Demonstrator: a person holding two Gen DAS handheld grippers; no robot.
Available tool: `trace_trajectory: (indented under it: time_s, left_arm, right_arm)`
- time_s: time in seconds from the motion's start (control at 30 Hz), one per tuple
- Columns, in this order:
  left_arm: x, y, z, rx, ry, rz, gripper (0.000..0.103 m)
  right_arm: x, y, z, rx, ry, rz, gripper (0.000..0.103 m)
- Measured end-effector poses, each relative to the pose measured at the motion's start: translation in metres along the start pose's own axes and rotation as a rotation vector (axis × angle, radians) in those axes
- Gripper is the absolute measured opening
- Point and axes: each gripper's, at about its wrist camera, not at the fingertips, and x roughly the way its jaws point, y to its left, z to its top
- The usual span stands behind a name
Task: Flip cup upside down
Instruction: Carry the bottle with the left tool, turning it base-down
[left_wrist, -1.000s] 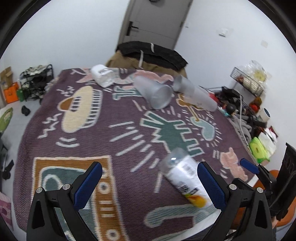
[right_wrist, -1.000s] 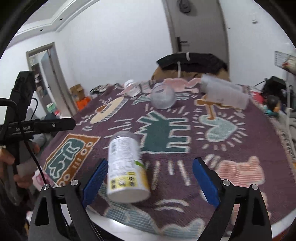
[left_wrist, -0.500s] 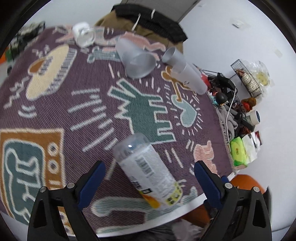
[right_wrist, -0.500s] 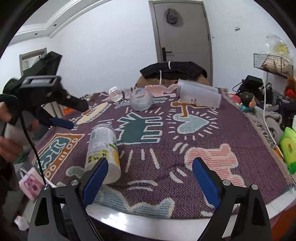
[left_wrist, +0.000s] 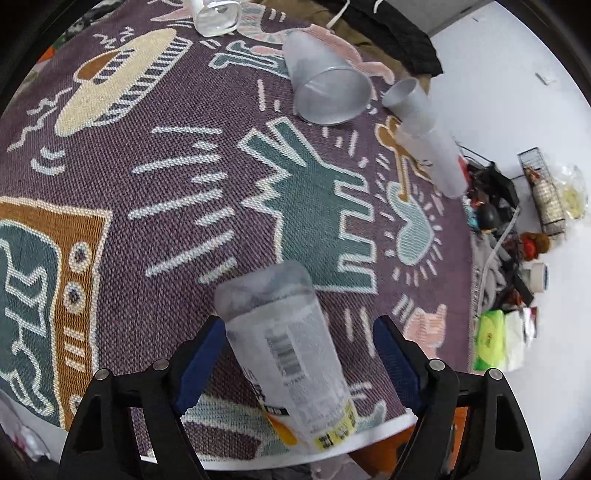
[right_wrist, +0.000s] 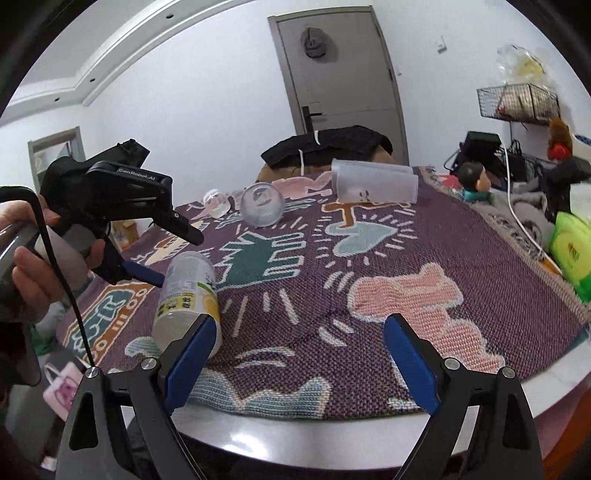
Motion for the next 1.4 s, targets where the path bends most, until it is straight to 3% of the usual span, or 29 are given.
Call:
trace_trajectory:
  time_s: [0.17, 0.63, 0.7, 0.9, 1.03, 1.23, 1.4]
  left_arm:
    - [0.011, 0.006, 0.011, -0.044, -0.001, 0.058, 0.083]
    - [0.044, 0.004, 0.020, -0.078, 0.027, 0.164, 0.074]
    - [0.043, 0.003, 0.022, -0.083, 0.018, 0.165, 0.066]
    - [0.035, 0.003, 0.026, -0.066, 0.004, 0.106, 0.065]
    - [0.011, 0.001, 0.026, -0.032, -0.064, 0.078, 0.065]
    - [-0.032, -0.017, 0.023, 0.118, -0.233, 0.074, 0.065]
    - [-0.066, -0.041, 0.007, 0.351, -0.528, 0.191, 0.065]
  right_arm:
    - [0.001, -0.015, 0.002, 0.053, 0.013, -0.052, 0.092]
    - [-0.005, -0.023, 0.008, 0.103, 0.001, -0.029, 0.092]
    - [-0.007, -0.022, 0.009, 0.099, -0.002, -0.026, 0.092]
    - [-0.004, -0.022, 0.008, 0.107, 0.011, -0.020, 0.092]
    - [-0.004, -0.023, 0.008, 0.105, 0.012, -0.023, 0.092]
    - [-0.003, -0.023, 0.008, 0.101, 0.017, -0.034, 0.092]
    - [-0.003, -0.023, 0.009, 0.095, 0.014, -0.045, 0.092]
